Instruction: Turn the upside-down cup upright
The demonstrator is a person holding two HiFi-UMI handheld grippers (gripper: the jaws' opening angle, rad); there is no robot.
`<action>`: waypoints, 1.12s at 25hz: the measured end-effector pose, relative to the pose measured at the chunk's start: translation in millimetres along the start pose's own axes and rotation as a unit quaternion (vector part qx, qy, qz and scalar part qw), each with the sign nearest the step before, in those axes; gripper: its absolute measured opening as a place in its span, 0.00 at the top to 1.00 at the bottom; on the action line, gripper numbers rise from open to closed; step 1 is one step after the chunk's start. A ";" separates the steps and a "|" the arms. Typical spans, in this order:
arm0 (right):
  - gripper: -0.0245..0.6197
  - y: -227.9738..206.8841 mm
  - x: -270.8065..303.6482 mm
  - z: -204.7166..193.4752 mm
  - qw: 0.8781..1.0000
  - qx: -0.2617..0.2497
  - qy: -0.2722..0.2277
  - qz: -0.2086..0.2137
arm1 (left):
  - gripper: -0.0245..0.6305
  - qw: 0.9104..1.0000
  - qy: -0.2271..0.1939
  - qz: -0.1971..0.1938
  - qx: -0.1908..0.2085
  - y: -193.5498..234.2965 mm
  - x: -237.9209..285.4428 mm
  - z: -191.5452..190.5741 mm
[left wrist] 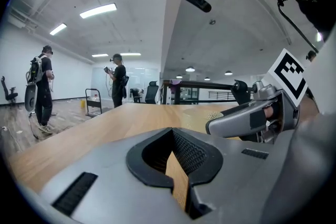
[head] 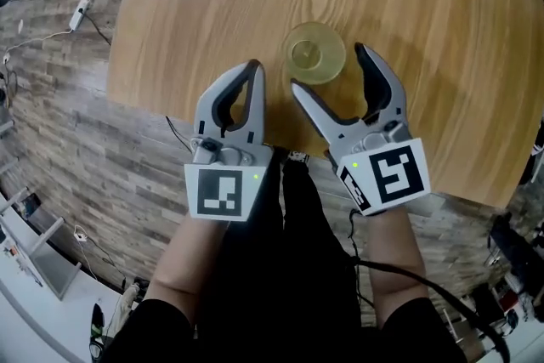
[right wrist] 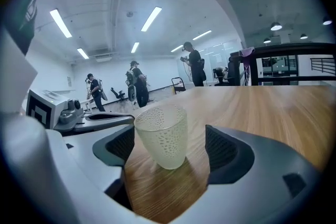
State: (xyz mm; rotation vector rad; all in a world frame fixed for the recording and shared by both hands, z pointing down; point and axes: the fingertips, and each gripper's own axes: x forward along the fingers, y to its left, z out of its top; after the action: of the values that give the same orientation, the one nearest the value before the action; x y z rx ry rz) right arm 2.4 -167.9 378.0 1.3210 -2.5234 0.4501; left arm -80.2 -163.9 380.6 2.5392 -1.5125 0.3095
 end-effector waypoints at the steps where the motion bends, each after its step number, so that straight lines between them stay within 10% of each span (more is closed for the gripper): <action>1: 0.41 0.2 4.8 -0.1 1.000 -0.005 -0.002 0.003 | 0.95 1.000 -0.001 0.001 -0.003 2.5 1.6 -2.6; 23: 0.39 17.6 37.7 13.4 0.996 -0.079 -0.031 0.023 | 0.95 1.000 -0.007 0.002 -0.008 8.6 -3.7 -16.1; 28: 0.40 11.4 27.6 31.4 0.997 -0.062 -0.037 0.029 | 0.83 0.998 0.005 -0.057 0.037 -10.8 2.8 -17.8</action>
State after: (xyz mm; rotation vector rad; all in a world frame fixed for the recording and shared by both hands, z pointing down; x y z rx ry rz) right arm -24.9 -194.5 357.4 1.2421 -2.6089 0.2558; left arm -71.0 -156.8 398.1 2.6636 -1.3698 0.3686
